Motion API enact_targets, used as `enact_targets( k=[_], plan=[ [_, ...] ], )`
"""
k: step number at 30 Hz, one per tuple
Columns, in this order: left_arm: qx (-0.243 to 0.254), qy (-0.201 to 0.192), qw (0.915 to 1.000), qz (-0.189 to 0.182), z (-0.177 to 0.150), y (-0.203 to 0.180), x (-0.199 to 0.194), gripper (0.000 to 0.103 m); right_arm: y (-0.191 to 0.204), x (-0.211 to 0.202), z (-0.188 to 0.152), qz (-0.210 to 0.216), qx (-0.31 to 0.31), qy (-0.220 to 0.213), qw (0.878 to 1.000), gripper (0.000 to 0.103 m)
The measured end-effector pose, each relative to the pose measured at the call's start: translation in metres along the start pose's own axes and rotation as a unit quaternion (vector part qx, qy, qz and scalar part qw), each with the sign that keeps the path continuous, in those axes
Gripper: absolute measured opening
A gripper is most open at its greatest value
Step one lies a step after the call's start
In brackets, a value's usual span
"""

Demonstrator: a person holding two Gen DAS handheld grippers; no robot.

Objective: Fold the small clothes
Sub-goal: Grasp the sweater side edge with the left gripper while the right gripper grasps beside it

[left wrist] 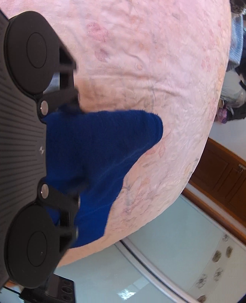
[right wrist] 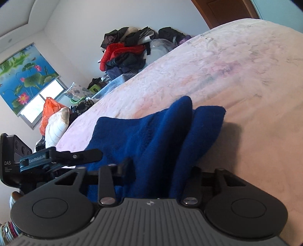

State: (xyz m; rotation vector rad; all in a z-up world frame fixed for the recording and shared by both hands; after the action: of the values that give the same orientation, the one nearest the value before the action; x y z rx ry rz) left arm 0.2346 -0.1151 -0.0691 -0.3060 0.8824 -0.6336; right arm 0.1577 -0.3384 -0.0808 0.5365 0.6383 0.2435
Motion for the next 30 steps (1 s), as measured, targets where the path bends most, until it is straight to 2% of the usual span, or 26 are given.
enact_targets(
  k=[1, 2, 6, 8, 12, 14, 16, 18, 19, 21, 22, 23, 26, 30],
  plan=[
    [0.008, -0.009, 0.9999, 0.010, -0.002, -0.002, -0.002, 0.046, 0.001, -0.002, -0.001, -0.002, -0.007, -0.003, 1.000, 0.035],
    [0.016, -0.018, 0.9996, 0.017, -0.003, -0.004, -0.005, 0.033, 0.002, -0.004, -0.002, -0.005, -0.013, -0.008, 1.000, 0.032],
    [0.053, -0.059, 0.9963, 0.032, -0.001, -0.018, -0.024, 0.027, 0.017, -0.011, 0.000, -0.019, -0.054, -0.028, 0.998, 0.029],
    [0.074, -0.078, 0.9932, 0.045, 0.004, -0.026, -0.032, 0.025, 0.027, -0.016, 0.007, -0.013, -0.069, -0.041, 0.997, 0.028],
    [0.108, -0.112, 0.9858, 0.064, 0.025, -0.037, -0.038, 0.024, 0.040, -0.020, 0.030, -0.006, -0.088, -0.069, 0.994, 0.028],
    [0.117, -0.103, 0.9854, 0.069, 0.035, -0.038, -0.031, 0.025, 0.037, -0.015, 0.040, -0.011, -0.081, -0.075, 0.994, 0.028],
    [0.117, -0.069, 0.9867, 0.089, 0.038, -0.033, -0.014, 0.026, 0.028, -0.001, 0.043, -0.022, -0.073, -0.051, 0.996, 0.029],
    [0.098, -0.041, 0.9887, 0.106, 0.033, -0.024, -0.007, 0.027, 0.016, 0.009, 0.039, -0.066, -0.058, -0.029, 0.996, 0.040],
    [0.091, -0.042, 0.9896, 0.103, 0.029, -0.020, -0.009, 0.029, 0.011, 0.010, 0.035, -0.080, -0.051, -0.018, 0.995, 0.041],
    [0.080, -0.047, 0.9922, 0.084, 0.020, -0.015, -0.021, 0.044, 0.005, 0.000, 0.026, -0.061, -0.034, -0.014, 0.997, 0.055],
    [0.076, -0.049, 0.9927, 0.079, 0.011, -0.013, -0.030, 0.060, 0.002, -0.008, 0.022, -0.048, -0.025, -0.013, 0.998, 0.062],
    [0.075, -0.054, 0.9926, 0.078, 0.004, -0.011, -0.037, 0.068, -0.001, -0.017, 0.016, -0.037, -0.016, -0.010, 0.999, 0.069],
    [0.079, -0.046, 0.9939, 0.062, -0.026, -0.010, -0.053, 0.068, -0.011, -0.043, -0.005, -0.017, 0.004, 0.009, 1.000, 0.068],
    [0.045, -0.005, 0.9989, 0.006, -0.069, -0.009, -0.060, 0.068, -0.004, -0.070, -0.043, 0.030, 0.004, 0.043, 0.999, 0.066]
  ],
)
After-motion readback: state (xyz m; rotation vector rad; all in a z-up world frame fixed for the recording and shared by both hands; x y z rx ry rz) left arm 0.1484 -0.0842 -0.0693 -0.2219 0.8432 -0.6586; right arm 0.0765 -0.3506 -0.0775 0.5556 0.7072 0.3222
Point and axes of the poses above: each gripper's, at about its wrist camera, not at the fingertips, and x roughly the way its jaws point, y to its left, z to its top, the point moved 6 cm from there along x, roughly the way its jaws point, and after that the axes turned 3 degrees about -z, right-handed, at the moved point
